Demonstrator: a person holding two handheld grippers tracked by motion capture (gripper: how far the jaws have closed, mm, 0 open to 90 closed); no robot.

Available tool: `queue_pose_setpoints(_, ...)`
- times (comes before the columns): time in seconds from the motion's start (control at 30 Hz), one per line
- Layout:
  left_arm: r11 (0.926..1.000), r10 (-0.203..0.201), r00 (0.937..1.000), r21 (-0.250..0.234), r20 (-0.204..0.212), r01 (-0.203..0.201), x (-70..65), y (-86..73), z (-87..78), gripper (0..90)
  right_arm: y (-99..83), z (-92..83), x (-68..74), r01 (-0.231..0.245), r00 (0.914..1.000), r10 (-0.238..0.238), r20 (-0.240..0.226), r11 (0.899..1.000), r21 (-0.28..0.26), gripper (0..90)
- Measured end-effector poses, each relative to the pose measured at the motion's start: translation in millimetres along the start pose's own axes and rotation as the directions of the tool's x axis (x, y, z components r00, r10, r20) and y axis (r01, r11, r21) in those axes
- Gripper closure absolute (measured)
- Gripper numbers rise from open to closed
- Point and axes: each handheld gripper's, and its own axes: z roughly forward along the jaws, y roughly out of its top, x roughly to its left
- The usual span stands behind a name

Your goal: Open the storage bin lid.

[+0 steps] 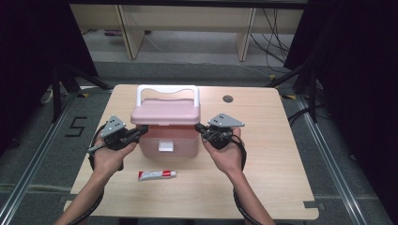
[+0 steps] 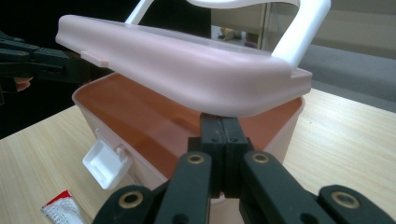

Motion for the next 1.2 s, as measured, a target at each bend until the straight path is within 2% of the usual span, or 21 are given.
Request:
queue_pose_setpoints(0.2,0.9999,-0.007,1.0000,-0.008,-0.004,0.007,1.5,1.6,0.9,89.8,2.2,-0.8,1.0,-0.021,0.9997,0.021,0.009,1.000,0.004,90.0)
queue_pose_setpoints(0.27,0.9998,-0.011,0.9999,-0.016,0.001,0.011,2.1,2.1,1.6,89.8,3.7,-0.8,-0.5,0.009,0.9998,-0.009,0.017,1.000,0.000,90.0)
queue_pose_setpoints(0.33,0.9999,-0.011,0.9999,-0.011,-0.006,0.011,2.3,3.3,1.1,89.8,4.8,0.4,-0.1,0.006,1.0000,-0.006,0.006,1.000,-0.010,90.0)
queue_pose_setpoints(0.37,0.9998,-0.011,0.9999,-0.015,-0.006,0.011,2.6,3.9,1.2,89.8,5.5,-0.4,1.0,-0.008,0.9998,0.008,0.017,1.000,-0.001,90.0)
queue_pose_setpoints(0.4,0.9998,-0.011,0.9999,-0.018,-0.007,0.011,2.8,4.7,1.2,89.8,5.9,0.5,0.9,-0.003,0.9997,0.003,0.023,1.000,-0.012,90.0)
queue_pose_setpoints(0.47,0.9997,-0.009,0.9999,-0.021,-0.009,0.009,3.2,6.5,1.4,89.8,7.2,0.6,0.8,-0.014,0.9998,0.014,0.015,1.000,-0.012,90.0)
queue_pose_setpoints(0.57,0.9998,-0.006,1.0000,-0.019,-0.008,0.005,2.8,7.6,1.4,89.8,9.5,0.0,-0.8,0.011,0.9996,-0.010,0.028,1.000,-0.013,90.0)
queue_pose_setpoints(0.6,0.9998,-0.007,1.0000,-0.019,-0.007,0.007,2.6,7.4,1.6,89.8,10.1,1.1,-0.7,-0.001,0.9999,0.002,0.012,1.000,-0.021,90.0)
queue_pose_setpoints(0.67,0.9998,-0.009,0.9999,-0.020,-0.006,0.009,2.6,6.6,1.6,89.7,11.8,0.2,0.0,-0.018,0.9996,0.018,0.021,1.000,-0.013,90.0)
queue_pose_setpoints(0.7,0.9998,-0.009,0.9999,-0.019,-0.005,0.009,2.8,6.1,1.6,89.7,12.8,1.1,-1.5,0.007,0.9999,-0.006,0.016,1.000,-0.022,90.0)
queue_pose_setpoints(0.77,0.9998,-0.011,0.9999,-0.019,-0.007,0.011,3.4,5.4,1.6,89.8,14.5,0.5,-0.6,-0.008,0.9997,0.008,0.022,1.000,-0.021,90.0)
queue_pose_setpoints(0.87,0.9996,-0.014,0.9998,-0.024,-0.010,0.014,3.8,5.6,1.5,89.7,16.7,1.3,-2.0,0.009,0.9999,-0.008,0.015,0.999,-0.034,90.0)
queue_pose_setpoints(1.0,0.9992,-0.013,0.9998,-0.038,-0.013,0.013,4.6,8.3,0.9,89.6,18.6,0.7,-1.3,-0.005,0.9997,0.006,0.023,1.000,-0.024,90.0)
queue_pose_setpoints(1.1,0.9987,-0.013,0.9998,-0.049,-0.017,0.013,4.7,10.9,1.0,89.5,18.2,2.1,-2.1,0.018,0.9994,-0.017,0.031,0.999,-0.036,90.0)
queue_pose_setpoints(1.2,0.9983,-0.010,0.9998,-0.058,-0.020,0.008,4.4,13.8,1.2,89.5,16.7,3.9,-0.8,0.004,0.9999,-0.003,0.013,1.000,-0.031,90.0)
